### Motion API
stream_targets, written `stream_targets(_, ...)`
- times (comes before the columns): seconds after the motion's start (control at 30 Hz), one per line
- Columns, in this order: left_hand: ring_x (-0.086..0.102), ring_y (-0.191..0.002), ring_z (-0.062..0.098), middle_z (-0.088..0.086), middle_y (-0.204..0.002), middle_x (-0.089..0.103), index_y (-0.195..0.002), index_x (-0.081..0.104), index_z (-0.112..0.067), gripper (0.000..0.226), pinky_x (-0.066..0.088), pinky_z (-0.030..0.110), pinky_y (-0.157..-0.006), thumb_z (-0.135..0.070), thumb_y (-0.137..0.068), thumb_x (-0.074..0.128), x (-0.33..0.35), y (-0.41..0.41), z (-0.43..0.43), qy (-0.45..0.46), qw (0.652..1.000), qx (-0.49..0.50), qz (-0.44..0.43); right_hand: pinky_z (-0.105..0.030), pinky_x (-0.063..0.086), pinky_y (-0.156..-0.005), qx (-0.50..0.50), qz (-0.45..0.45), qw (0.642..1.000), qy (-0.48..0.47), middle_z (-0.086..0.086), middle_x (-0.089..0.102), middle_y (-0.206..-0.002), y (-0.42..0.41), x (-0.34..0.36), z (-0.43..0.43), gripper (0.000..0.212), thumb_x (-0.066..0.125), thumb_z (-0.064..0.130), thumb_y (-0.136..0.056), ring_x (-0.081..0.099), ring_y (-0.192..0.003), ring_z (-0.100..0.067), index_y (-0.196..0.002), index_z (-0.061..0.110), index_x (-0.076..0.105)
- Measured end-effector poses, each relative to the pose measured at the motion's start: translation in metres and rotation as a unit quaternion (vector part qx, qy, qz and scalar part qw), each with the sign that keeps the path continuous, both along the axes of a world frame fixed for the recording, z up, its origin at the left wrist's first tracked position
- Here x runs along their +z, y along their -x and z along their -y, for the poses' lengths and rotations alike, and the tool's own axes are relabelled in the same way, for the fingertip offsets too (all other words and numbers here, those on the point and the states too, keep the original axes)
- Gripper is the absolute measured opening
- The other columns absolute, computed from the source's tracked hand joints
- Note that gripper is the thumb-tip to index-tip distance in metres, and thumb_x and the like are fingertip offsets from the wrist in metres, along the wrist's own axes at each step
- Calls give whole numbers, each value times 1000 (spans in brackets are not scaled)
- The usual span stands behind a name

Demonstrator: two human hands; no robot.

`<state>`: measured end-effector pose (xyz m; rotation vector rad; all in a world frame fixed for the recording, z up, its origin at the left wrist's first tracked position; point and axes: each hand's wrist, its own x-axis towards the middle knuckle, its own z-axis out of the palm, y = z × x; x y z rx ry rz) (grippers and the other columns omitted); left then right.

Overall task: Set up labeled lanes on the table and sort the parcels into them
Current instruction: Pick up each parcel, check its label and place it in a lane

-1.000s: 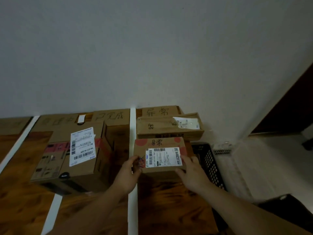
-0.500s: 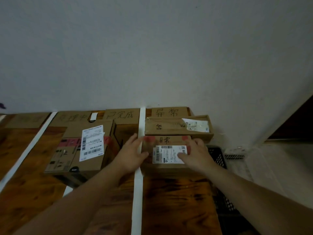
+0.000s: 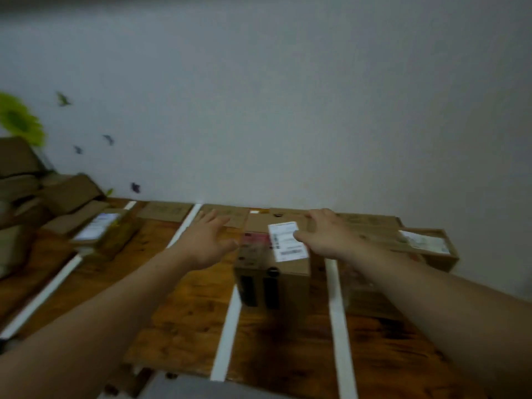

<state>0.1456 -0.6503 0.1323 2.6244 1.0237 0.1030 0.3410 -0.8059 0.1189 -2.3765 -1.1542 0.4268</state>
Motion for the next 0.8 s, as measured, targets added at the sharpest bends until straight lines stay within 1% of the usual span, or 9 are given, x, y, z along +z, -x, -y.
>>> stream_targets(0.07, 0, -147, 22, 4, -159, 11, -149, 24, -24, 71, 8, 37, -117, -47, -89, 55, 7, 61, -24, 0, 999, 35, -3, -35, 29, -110, 40, -7, 999, 4, -5, 33, -148, 47, 5, -35, 68, 57, 52, -86, 31, -137, -26, -145, 23, 37)
stream_targets(0.17, 3, -147, 20, 4, -158, 13, -148, 24, -20, 69, 7, 32, -116, -42, -91, 55, 14, 139, -58, 4, 997, 74, -5, -33, 29, -107, 82, -15, 997, -6, -5, 31, -151, 105, 14, -81, 68, 57, 51, -88, 32, -137, -26, -145, 23, 35)
stream_targets(0.3, 2, -146, 25, 3, -159, 13, -148, 26, -29, 70, 14, 41, -118, -49, -88, 56, 17, 247, -115, 30, 982, 185, 3, -35, 29, -111, 165, -7, 986, 2, -7, 26, -154, 183, 19, -158, 71, 56, 52, -89, 29, -140, -26, -147, 20, 32)
stream_targets(0.37, 7, -146, 24, 4, -158, 15, -147, 27, -27, 68, 19, 42, -117, -46, -89, 56, 14, 288, -139, 52, 972, 227, 20, -36, 33, -110, 192, -8, 981, 4, -8, 27, -153, 212, 19, -198, 73, 56, 53, -88, 32, -138, -26, -148, 20, 31)
stream_targets(0.47, 14, -145, 24, 5, -157, 17, -147, 28, -21, 69, 20, 39, -117, -42, -89, 58, 1, 332, -171, 66, 958, 277, 30, -35, 33, -108, 228, -10, 974, 7, -9, 31, -150, 247, 14, -258, 70, 56, 52, -89, 34, -135, -27, -147, 19, 34)
stream_targets(0.6, 7, -145, 29, 5, -158, 15, -148, 25, -25, 72, 15, 43, -118, -47, -87, 58, -13, 375, -230, 75, 942, 327, 11, -33, 32, -106, 263, -21, 964, 10, -7, 34, -148, 283, -3, -339, 68, 57, 51, -88, 36, -134, -25, -146, 23, 35)
stream_targets(0.63, 9, -145, 30, 5, -157, 17, -148, 26, -25, 73, 16, 44, -118, -48, -87, 58, -14, 384, -248, 81, 939, 333, 11, -34, 33, -105, 268, -22, 963, 10, -5, 34, -148, 289, -10, -361, 69, 56, 52, -88, 37, -133, -24, -146, 24, 34)
stream_targets(0.73, 24, -141, 28, 4, -153, 28, -145, 31, -29, 75, 29, 49, -112, -51, -80, 61, -18, 407, -304, 102, 931, 349, 22, -36, 37, -106, 277, -33, 960, 14, -5, 35, -149, 305, -25, -426, 69, 55, 54, -88, 39, -132, -24, -146, 24, 35)
stream_targets(0.8, 30, -138, 27, 4, -150, 34, -143, 33, -32, 75, 34, 50, -109, -52, -77, 62, -22, 422, -336, 109, 926, 360, 23, -35, 35, -106, 285, -40, 957, 32, -7, 32, -150, 319, -30, -464, 68, 53, 53, -90, 37, -133, -26, -147, 21, 32)
